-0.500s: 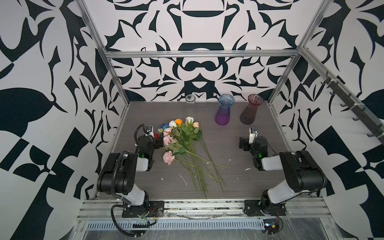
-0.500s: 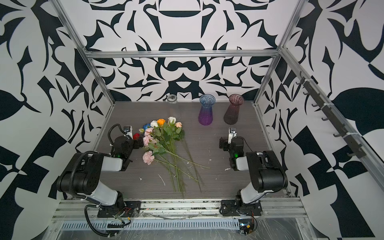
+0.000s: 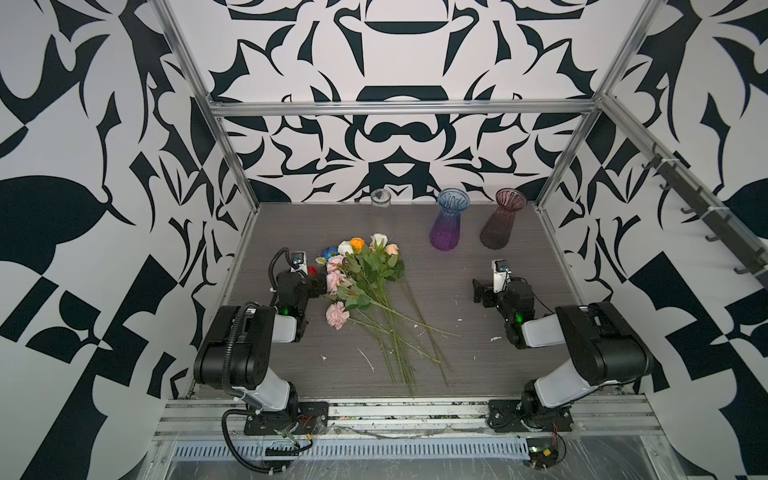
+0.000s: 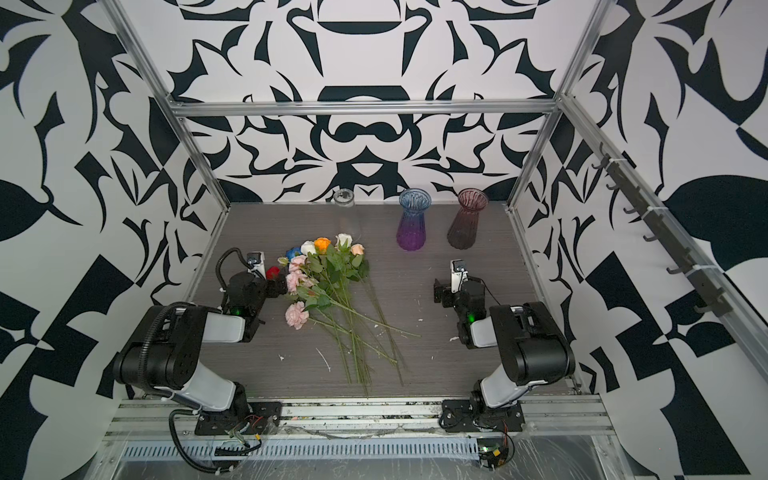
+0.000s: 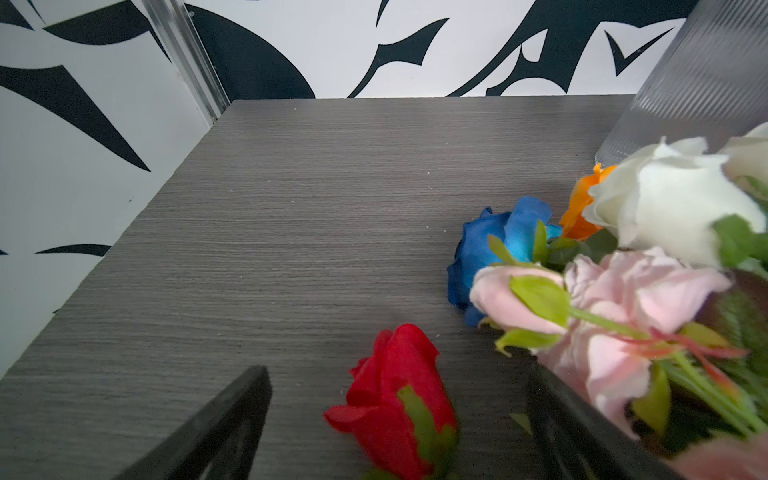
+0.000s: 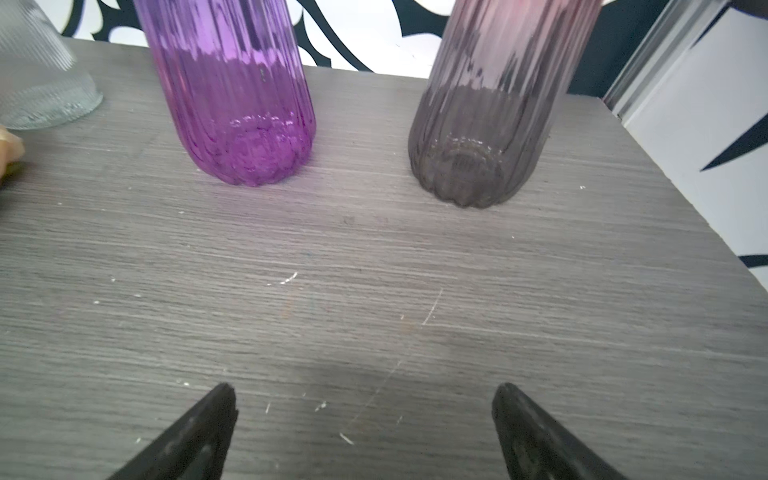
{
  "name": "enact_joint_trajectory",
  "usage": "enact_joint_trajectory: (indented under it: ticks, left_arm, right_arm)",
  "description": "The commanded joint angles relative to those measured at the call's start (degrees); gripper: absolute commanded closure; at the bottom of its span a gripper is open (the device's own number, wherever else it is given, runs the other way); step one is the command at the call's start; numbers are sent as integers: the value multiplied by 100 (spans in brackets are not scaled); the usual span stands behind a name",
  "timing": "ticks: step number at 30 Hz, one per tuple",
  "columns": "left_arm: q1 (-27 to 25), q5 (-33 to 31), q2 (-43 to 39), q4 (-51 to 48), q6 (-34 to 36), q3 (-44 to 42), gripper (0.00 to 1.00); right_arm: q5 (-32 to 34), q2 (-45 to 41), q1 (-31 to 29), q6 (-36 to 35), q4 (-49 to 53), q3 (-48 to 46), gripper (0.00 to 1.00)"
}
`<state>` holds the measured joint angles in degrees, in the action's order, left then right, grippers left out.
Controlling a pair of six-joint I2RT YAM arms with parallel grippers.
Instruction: Arrange the flowers into the vase
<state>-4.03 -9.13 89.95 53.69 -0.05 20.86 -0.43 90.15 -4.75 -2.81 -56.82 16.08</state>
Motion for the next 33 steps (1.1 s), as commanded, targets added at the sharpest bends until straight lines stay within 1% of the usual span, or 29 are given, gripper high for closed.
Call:
enact_joint_trajectory:
  ticks: [1,11,15,20,22,24,26,28,29,30,31,32,33]
  left_arm:
    - [17,38,-39,50,-47,-22,1]
    - [17,39,-39,54,-43,-14,1]
    - [17,37,-34,54,-47,-13,1]
    - [17,53,-34,24,-47,-4,1]
    - [17,52,-39,32,-35,-14,1]
    - [25,70,-39,39,-17,-21,0]
    - [24,25,-36,56,-55,-24,1]
    - [17,-86,-71,124,-32,-31,1]
    - [-21,-276,-287,-46,-45,-17,1]
    - [-59,-351,-675,-455,-60,3,1]
    - [-79,-362,-1168,-1163,-147,100,1]
    - [-78,-349,-1604,-2124,-355,363,1]
    - [-87,-388,-2093,-2906,-531,621,1]
  right_arm:
    - [-48,-129,-26,-92,-165,86,0]
    - [-1,-121,-25,-62,-164,87,0]
    - [-11,-112,-17,-120,8,187,0]
    - [767,-94,-17,206,445,430,0]
    - [801,-87,-17,205,418,424,0]
    - [1022,-85,-17,293,426,435,0]
    - [1082,-102,-17,343,383,393,0]
    - [1576,-215,-83,456,316,348,0]
    - [1929,-456,-184,466,471,328,0]
    - [2223,-806,-283,453,845,375,0]
    - [2328,-1165,-330,459,1468,518,0]
    - [2356,-1540,-342,608,2232,767,0]
    - [2483,-1791,-344,997,2950,1045,0]
